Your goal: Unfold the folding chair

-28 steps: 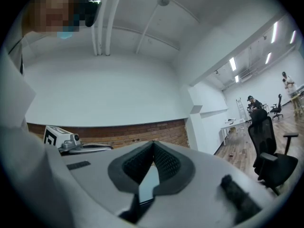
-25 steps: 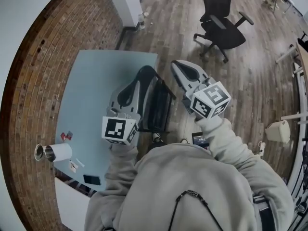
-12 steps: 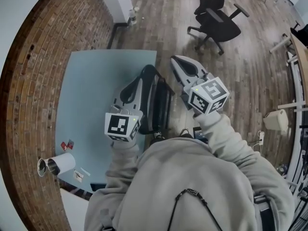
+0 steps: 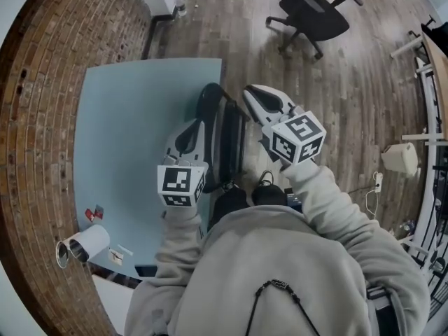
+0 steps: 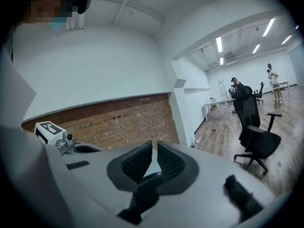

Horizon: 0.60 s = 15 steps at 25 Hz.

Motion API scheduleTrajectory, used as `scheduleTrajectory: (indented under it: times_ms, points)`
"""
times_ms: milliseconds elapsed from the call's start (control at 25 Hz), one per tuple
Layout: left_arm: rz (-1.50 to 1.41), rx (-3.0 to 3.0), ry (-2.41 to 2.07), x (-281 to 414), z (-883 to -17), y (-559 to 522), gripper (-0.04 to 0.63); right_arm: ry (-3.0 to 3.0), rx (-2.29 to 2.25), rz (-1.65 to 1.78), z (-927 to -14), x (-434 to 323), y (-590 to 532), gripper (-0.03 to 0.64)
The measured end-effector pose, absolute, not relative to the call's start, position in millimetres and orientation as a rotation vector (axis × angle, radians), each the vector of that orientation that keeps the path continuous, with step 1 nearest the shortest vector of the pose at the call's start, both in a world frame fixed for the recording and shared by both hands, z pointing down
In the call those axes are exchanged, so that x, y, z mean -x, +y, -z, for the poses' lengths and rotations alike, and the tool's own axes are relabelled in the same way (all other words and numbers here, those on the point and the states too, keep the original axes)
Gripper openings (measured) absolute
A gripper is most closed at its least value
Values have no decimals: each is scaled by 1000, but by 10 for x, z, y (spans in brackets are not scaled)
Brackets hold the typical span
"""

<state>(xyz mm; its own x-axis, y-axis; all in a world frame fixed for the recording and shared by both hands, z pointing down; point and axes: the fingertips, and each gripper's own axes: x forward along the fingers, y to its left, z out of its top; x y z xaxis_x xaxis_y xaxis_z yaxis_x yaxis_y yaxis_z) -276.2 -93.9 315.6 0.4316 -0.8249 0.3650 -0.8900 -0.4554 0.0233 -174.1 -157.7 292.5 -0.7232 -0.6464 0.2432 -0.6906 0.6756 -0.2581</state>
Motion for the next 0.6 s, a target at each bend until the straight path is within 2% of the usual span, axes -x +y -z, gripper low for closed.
scheduleTrajectory:
  times_ms: [80, 200, 280, 400, 600]
  points:
    - [-555, -2424, -1454, 2804, -3509, -951, 112, -2675, -1076, -573, -3386, 1795, -1599, 57]
    - [-731, -2324, -1422, 2923, -4052, -962, 186, -2533, -1023, -705, -4222, 1871, -1578, 90]
    - [-767, -2256, -1329, 2941, -4373, -932, 300, -2411, -993, -819, -4816, 1932, -1498, 151]
    - [-759, -2189, -1200, 2944, -4683, -896, 311, -2228, -928, -962, -5614, 2071, -1307, 227]
    - [-870, -2127, -1157, 3013, -5047, -933, 327, -1988, -903, -1109, -6498, 2201, -1085, 255]
